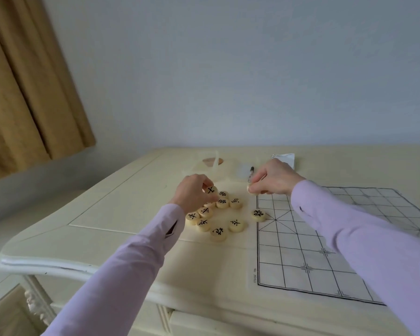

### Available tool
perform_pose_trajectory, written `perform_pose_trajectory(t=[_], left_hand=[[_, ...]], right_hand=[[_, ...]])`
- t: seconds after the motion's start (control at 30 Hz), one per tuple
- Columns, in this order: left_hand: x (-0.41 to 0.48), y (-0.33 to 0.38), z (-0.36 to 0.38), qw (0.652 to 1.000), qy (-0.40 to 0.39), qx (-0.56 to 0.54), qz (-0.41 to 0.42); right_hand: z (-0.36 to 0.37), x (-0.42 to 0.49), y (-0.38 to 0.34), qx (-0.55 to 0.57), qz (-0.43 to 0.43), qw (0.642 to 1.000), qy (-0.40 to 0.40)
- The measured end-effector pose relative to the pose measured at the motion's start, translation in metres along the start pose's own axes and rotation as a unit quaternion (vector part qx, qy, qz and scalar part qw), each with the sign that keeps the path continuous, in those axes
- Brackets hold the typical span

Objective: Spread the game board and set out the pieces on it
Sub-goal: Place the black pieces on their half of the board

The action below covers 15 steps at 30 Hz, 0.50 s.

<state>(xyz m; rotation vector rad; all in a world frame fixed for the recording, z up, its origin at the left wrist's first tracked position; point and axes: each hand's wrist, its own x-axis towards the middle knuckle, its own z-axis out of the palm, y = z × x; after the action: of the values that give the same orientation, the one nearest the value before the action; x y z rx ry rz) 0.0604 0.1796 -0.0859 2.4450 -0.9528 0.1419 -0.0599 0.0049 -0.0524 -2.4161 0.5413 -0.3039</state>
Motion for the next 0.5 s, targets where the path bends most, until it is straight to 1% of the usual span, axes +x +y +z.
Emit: perform_pose_trajectory(t=[0.07, 0.2, 0.27, 0.37, 0.5], left_hand=[[-0.002, 0.004, 0.0, 0.999, 0.004, -0.029, 0.015], [-0.005, 0.013, 0.005, 0.998, -0.024, -0.051, 0.036], [-0.006, 0.015, 0.007, 0.997, -0.035, -0.06, 0.042], [-0.006, 0.018, 0.009, 0.996, -0.04, -0.063, 0.053], [-0.006, 0.021, 0.009, 0.994, -0.054, -0.068, 0.065]], right_hand=[[-0.002, 0.001, 0.011, 0.039, 0.017, 0.999, -0.003], [0.003, 0.001, 0.028, 0.115, 0.058, 0.991, -0.017], [0.008, 0.003, 0.032, 0.094, 0.064, 0.993, -0.012], [0.014, 0.002, 0.032, 0.031, 0.06, 0.998, -0.011], [0.018, 0.001, 0.028, 0.019, 0.067, 0.998, -0.008]])
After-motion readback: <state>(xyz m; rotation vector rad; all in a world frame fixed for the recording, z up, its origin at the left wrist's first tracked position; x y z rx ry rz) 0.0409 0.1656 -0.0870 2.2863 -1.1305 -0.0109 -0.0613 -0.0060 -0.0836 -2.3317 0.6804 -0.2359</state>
